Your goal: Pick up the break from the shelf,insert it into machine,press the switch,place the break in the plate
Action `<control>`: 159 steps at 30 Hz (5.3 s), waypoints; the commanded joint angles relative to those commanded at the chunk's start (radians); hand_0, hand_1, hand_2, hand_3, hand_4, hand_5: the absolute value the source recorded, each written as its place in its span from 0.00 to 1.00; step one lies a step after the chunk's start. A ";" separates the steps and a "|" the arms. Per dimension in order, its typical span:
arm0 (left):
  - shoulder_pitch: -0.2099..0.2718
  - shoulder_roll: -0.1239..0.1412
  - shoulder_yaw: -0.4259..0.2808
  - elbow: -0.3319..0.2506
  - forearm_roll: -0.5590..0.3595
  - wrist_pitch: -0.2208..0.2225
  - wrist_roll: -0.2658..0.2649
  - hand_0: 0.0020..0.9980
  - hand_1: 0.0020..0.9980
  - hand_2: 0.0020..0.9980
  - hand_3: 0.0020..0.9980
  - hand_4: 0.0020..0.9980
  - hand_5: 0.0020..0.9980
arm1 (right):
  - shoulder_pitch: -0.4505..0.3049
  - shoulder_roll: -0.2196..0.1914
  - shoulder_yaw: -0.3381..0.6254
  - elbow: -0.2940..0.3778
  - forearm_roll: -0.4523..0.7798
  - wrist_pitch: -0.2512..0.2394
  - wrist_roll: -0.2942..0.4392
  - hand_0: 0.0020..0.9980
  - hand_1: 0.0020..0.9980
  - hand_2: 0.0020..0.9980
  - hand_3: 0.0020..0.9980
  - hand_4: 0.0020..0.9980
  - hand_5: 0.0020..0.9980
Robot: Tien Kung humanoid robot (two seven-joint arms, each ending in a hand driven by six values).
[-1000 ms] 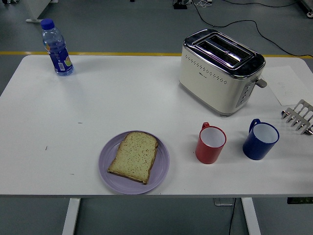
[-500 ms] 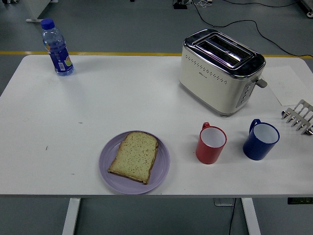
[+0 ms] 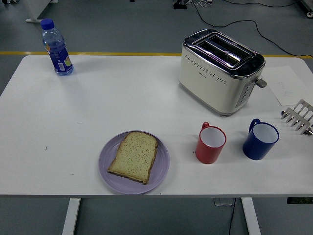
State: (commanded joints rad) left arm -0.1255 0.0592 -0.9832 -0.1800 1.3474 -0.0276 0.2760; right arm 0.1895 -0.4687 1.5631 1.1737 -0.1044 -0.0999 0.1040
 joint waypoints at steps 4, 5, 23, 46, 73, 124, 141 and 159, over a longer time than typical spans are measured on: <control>0.000 0.000 0.005 0.000 -0.007 0.003 -0.002 0.67 0.69 0.68 0.55 0.28 0.87 | -0.011 0.014 0.003 -0.012 0.005 -0.011 0.016 0.72 0.69 0.69 0.63 0.51 0.38; 0.000 0.000 0.007 0.000 -0.008 0.003 -0.002 0.67 0.69 0.68 0.55 0.28 0.87 | -0.015 0.016 0.006 -0.015 0.005 -0.012 0.017 0.72 0.69 0.69 0.63 0.51 0.38; 0.006 -0.009 0.022 0.000 0.001 0.001 -0.004 0.67 0.69 0.67 0.55 0.28 0.87 | -0.045 0.019 0.037 -0.022 0.008 -0.007 0.015 0.71 0.68 0.68 0.62 0.50 0.39; 0.017 -0.005 -0.024 0.000 0.096 -0.015 0.001 0.67 0.69 0.67 0.55 0.28 0.87 | -0.065 0.018 0.077 -0.023 0.027 0.024 -0.010 0.71 0.68 0.68 0.61 0.48 0.33; 0.008 -0.003 -0.017 0.000 0.072 -0.014 -0.001 0.67 0.69 0.67 0.55 0.28 0.88 | -0.065 0.030 0.072 -0.015 0.109 0.053 -0.032 0.71 0.67 0.68 0.61 0.48 0.33; -0.026 -0.006 -0.042 0.000 0.102 -0.015 -0.003 0.67 0.69 0.67 0.55 0.28 0.89 | -0.039 0.042 0.119 0.006 0.098 0.026 -0.036 0.69 0.65 0.66 0.60 0.45 0.29; -0.016 -0.002 -0.021 0.000 0.075 -0.013 -0.007 0.67 0.69 0.67 0.55 0.28 0.88 | -0.044 0.043 0.113 0.010 0.104 0.014 -0.040 0.68 0.64 0.66 0.60 0.45 0.29; -0.007 -0.005 -0.021 0.000 0.051 -0.004 -0.008 0.67 0.69 0.67 0.55 0.28 0.88 | -0.044 0.039 0.108 0.009 0.097 -0.015 -0.055 0.68 0.63 0.65 0.59 0.44 0.28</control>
State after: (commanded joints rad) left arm -0.1330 0.0539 -1.0042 -0.1800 1.3987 -0.0320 0.2676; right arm 0.1458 -0.4297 1.6709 1.1827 -0.0071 -0.1148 0.0488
